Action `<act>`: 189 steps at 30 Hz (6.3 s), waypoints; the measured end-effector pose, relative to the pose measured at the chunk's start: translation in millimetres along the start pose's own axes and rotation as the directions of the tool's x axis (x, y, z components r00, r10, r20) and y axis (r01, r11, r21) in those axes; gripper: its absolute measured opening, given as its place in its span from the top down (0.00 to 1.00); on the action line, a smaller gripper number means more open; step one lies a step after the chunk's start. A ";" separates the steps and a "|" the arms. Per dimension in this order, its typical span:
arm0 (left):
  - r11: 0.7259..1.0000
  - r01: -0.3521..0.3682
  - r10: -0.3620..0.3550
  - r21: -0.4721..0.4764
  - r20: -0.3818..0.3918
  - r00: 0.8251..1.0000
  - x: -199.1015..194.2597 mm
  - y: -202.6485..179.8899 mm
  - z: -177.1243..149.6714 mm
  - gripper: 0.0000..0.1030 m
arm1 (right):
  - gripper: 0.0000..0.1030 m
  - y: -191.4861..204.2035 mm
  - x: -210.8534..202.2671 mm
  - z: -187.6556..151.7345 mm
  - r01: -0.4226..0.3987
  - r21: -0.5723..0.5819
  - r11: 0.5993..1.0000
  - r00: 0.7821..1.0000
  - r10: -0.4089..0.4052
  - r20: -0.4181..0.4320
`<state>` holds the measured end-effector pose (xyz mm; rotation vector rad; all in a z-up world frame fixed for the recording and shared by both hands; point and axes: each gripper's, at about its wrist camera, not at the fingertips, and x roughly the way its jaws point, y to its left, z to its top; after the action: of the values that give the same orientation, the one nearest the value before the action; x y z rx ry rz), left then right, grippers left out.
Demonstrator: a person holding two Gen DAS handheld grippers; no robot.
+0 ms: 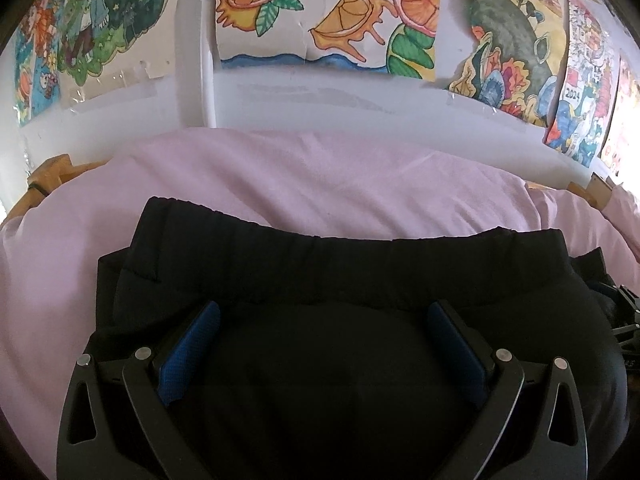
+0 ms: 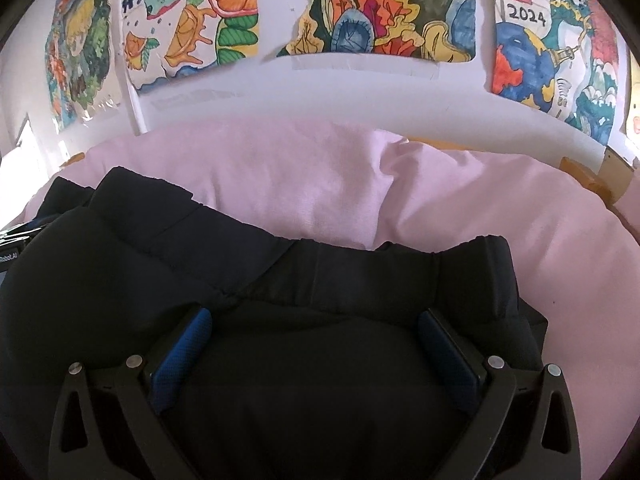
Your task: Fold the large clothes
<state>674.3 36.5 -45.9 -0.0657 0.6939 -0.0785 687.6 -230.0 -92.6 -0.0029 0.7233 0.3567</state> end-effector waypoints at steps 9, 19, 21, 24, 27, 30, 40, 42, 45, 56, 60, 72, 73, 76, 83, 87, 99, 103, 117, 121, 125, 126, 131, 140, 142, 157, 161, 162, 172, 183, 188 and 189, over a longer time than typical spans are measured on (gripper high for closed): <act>1.000 -0.021 0.021 0.022 0.038 0.999 -10.1 -7.9 -5.5 0.01 | 0.00 6.4 -17.0 -10.8 0.025 -0.007 1.000 0.999 -0.025 0.047; 0.996 -0.073 0.069 0.059 0.073 0.995 -15.6 -16.3 -12.4 0.01 | 0.00 21.8 -24.8 -18.9 0.124 -0.055 0.991 0.989 -0.119 0.093; 0.995 -0.075 0.070 0.060 0.075 0.995 -17.0 -16.4 -13.2 0.01 | 0.00 21.9 -27.6 -20.6 0.126 -0.052 0.991 0.987 -0.120 0.102; 0.991 -0.117 0.113 0.060 0.069 0.991 -18.1 -20.1 -11.8 0.01 | 0.00 19.3 -30.9 -18.1 0.108 -0.044 0.993 0.991 -0.104 0.086; 0.980 -0.187 0.181 0.073 0.081 0.980 -26.4 -26.0 -9.9 0.01 | 0.00 20.7 -37.5 -12.9 0.117 -0.040 0.992 0.991 -0.114 0.067; 0.969 -0.234 0.223 0.079 0.128 0.966 -40.5 -28.3 -9.5 0.01 | 0.00 25.0 -51.5 -10.5 0.129 -0.048 0.990 0.988 -0.124 0.088; 0.978 -0.207 0.204 0.012 0.123 0.971 -66.7 -12.6 -13.4 0.01 | 0.00 27.0 -90.8 -2.7 0.068 -0.045 0.997 0.992 -0.063 0.114; 0.980 -0.199 0.199 -0.010 0.114 0.973 -71.1 -8.3 -13.7 0.01 | 0.00 24.3 -97.1 -1.9 0.068 -0.031 0.997 0.991 -0.064 0.119; 0.980 -0.195 0.197 -0.031 0.110 0.974 -79.6 -2.8 -15.9 0.01 | 0.00 18.9 -106.7 -2.9 0.054 -0.001 0.999 0.992 -0.054 0.113; 0.986 -0.143 0.137 0.087 0.070 0.988 -140.5 35.4 -57.8 0.01 | 0.00 -10.5 -174.3 -47.5 -0.057 0.020 0.998 0.997 0.056 0.047; 0.994 -0.063 0.060 0.087 0.035 0.998 -154.2 56.5 -78.8 0.01 | 0.00 -22.9 -177.3 -68.3 -0.045 -0.007 0.999 0.999 0.045 -0.002; 0.994 0.106 -0.104 0.023 -0.072 0.992 -155.5 100.2 -96.0 0.01 | 0.00 -67.3 -154.1 -99.1 -0.180 0.199 0.963 0.972 0.206 -0.114; 0.992 0.130 -0.129 0.004 -0.077 0.989 -153.4 102.2 -94.6 0.01 | 0.00 -69.4 -151.4 -100.8 -0.190 0.214 0.958 0.968 0.218 -0.121; 0.979 0.200 -0.202 -0.030 -0.104 0.974 -144.5 106.8 -88.8 0.01 | 0.00 -73.4 -145.5 -102.5 -0.195 0.223 0.955 0.966 0.227 -0.127; 0.967 0.253 -0.251 -0.016 -0.193 0.949 -110.9 110.9 -70.5 0.01 | 0.00 -78.3 -131.3 -92.4 -0.286 0.205 0.936 0.941 0.315 -0.123; 0.946 0.323 -0.309 0.002 -0.291 0.906 -92.9 109.7 -64.3 0.01 | 0.00 -80.3 -120.2 -84.3 -0.343 0.194 0.919 0.919 0.371 -0.133; 0.876 0.472 -0.469 -0.097 -0.399 0.788 -64.0 136.9 -55.9 0.01 | 0.00 -104.9 -76.5 -85.7 -0.485 0.298 0.822 0.805 0.553 -0.214; 0.855 0.513 -0.492 -0.076 -0.428 0.758 -66.7 133.3 -57.4 0.01 | 0.00 -103.3 -73.3 -88.5 -0.527 0.322 0.786 0.775 0.601 -0.199; 0.883 0.398 -0.466 -0.248 -0.373 0.802 -91.9 146.6 -52.2 0.40 | 0.42 -86.3 -84.0 -86.4 -0.477 0.326 0.816 0.810 0.552 -0.196; 0.912 0.341 -0.403 -0.229 -0.333 0.853 -117.6 141.2 -46.1 0.58 | 0.58 -78.5 -97.3 -86.8 -0.432 0.334 0.838 0.844 0.506 -0.178; 0.947 0.269 -0.314 -0.177 -0.323 0.893 -139.3 112.1 -34.9 0.76 | 0.72 -69.8 -119.3 -83.8 -0.395 0.343 0.852 0.874 0.464 -0.146; 0.955 0.253 -0.292 -0.157 -0.319 0.902 -143.3 98.6 -32.1 0.78 | 0.74 -67.0 -124.2 -81.9 -0.390 0.346 0.854 0.879 0.457 -0.137; 0.966 0.241 -0.259 -0.097 -0.285 0.923 -181.7 78.3 -38.4 0.82 | 0.77 -49.4 -168.7 -77.7 -0.368 0.332 0.869 0.904 0.418 -0.093; 0.962 0.270 -0.266 -0.023 -0.270 0.925 -274.8 62.1 -67.4 0.83 | 0.77 -8.3 -265.2 -97.6 -0.304 0.287 0.909 0.932 0.345 -0.108; 0.964 0.265 -0.260 -0.018 -0.270 0.927 -294.5 59.8 -77.0 0.83 | 0.77 5.8 -283.4 -100.9 -0.291 0.268 0.919 0.935 0.332 -0.123; 0.982 0.144 -0.180 -0.124 -0.360 0.915 -261.4 69.2 -118.7 0.65 | 0.59 15.0 -255.0 -137.9 -0.262 0.348 0.900 0.907 0.353 -0.231; 0.974 0.088 -0.164 -0.210 -0.382 0.909 -255.9 82.4 -122.8 0.46 | 0.38 16.3 -255.2 -136.5 -0.206 0.321 0.924 0.923 0.292 -0.249; 0.970 0.074 -0.162 -0.233 -0.382 0.910 -257.6 85.8 -123.2 0.42 | 0.32 16.3 -255.1 -136.2 -0.186 0.325 0.927 0.927 0.275 -0.254; 0.987 -0.056 0.010 -0.150 -0.294 0.956 -307.2 70.9 -122.4 0.04 | 0.00 34.4 -304.6 -124.7 0.021 0.237 0.971 0.980 0.027 -0.199; 0.985 -0.078 0.057 -0.156 -0.136 0.989 -370.9 29.8 -136.3 0.02 | 0.00 92.7 -355.8 -137.0 0.057 0.188 0.980 0.996 -0.043 -0.078; 0.994 -0.075 0.072 -0.076 -0.037 0.997 -412.3 4.0 -147.5 0.02 | 0.00 110.6 -385.1 -150.1 0.053 0.216 0.975 0.999 -0.053 -0.005; 0.996 -0.068 0.068 -0.053 -0.011 0.998 -423.5 -2.5 -151.7 0.02 | 0.00 113.3 -391.0 -152.3 0.053 0.221 0.974 0.998 -0.055 0.007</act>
<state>252.6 68.7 107.3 -0.0932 0.7065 0.0051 282.1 -266.9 59.7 0.1899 0.7454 0.2225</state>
